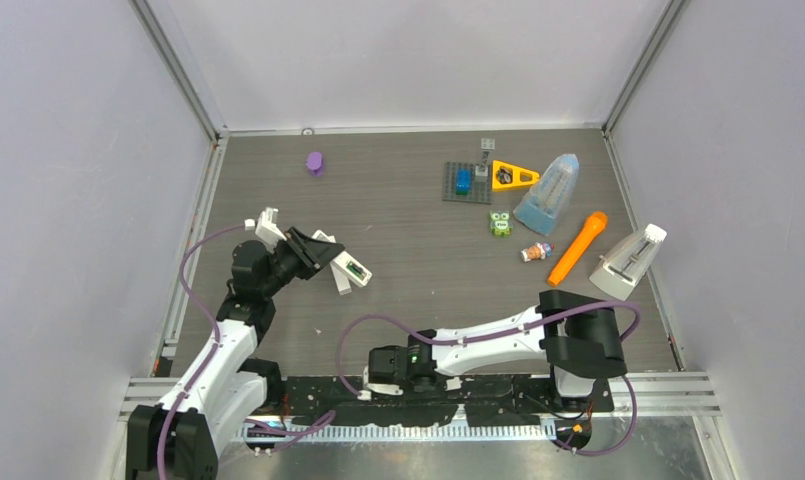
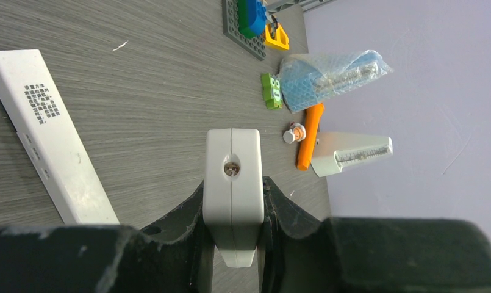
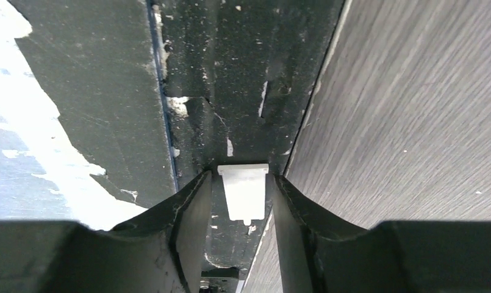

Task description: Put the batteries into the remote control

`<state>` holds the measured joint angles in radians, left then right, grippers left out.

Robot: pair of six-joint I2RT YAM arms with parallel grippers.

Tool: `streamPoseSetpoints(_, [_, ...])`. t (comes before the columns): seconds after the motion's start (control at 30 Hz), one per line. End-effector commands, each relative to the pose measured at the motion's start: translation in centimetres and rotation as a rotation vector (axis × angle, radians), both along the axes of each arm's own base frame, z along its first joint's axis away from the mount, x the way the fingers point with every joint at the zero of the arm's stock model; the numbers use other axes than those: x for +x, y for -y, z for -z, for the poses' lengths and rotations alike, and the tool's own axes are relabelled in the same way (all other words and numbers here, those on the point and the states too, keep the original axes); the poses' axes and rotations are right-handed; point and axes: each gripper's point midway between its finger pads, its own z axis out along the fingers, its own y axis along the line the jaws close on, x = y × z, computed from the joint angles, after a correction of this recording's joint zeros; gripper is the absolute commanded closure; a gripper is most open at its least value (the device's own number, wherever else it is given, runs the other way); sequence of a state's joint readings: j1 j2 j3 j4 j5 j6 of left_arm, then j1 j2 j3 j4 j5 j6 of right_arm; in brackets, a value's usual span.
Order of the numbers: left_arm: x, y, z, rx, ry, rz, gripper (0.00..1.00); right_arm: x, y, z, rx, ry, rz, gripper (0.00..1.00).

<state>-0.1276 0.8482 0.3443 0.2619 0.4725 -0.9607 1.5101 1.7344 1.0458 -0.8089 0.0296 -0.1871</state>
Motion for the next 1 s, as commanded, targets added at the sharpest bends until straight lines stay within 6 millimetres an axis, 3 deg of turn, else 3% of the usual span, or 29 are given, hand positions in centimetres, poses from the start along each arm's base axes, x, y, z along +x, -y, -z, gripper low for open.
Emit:
streamPoseSetpoints(0.0, [0.6,0.2,-4.1,-0.012,0.142,0.020,1.00,0.9,-1.7,-0.1,0.037,0.051,-0.009,0.59])
streamPoseSetpoints(0.23, [0.4,0.2,-4.0,-0.014,0.141,0.022,1.00,2.1,-1.8,-0.6,0.056,0.116,0.023,0.74])
streamPoseSetpoints(0.47, [0.3,0.2,-3.7,-0.018,0.133,0.016,1.00,3.8,-3.2,-3.8,0.197,0.154,0.110,0.77])
streamPoseSetpoints(0.67, [0.3,0.2,-3.1,-0.029,0.118,0.010,1.00,7.8,-2.9,-6.7,0.334,0.193,0.329,0.76])
streamPoseSetpoints(0.83, [0.1,0.4,-2.5,-0.058,0.107,0.016,1.00,9.1,-1.8,-7.3,0.347,0.172,0.462,0.66])
streamPoseSetpoints(0.97, [0.1,0.3,-2.4,-0.061,0.108,0.009,1.00,8.0,-1.3,-6.2,0.285,0.110,0.507,0.45])
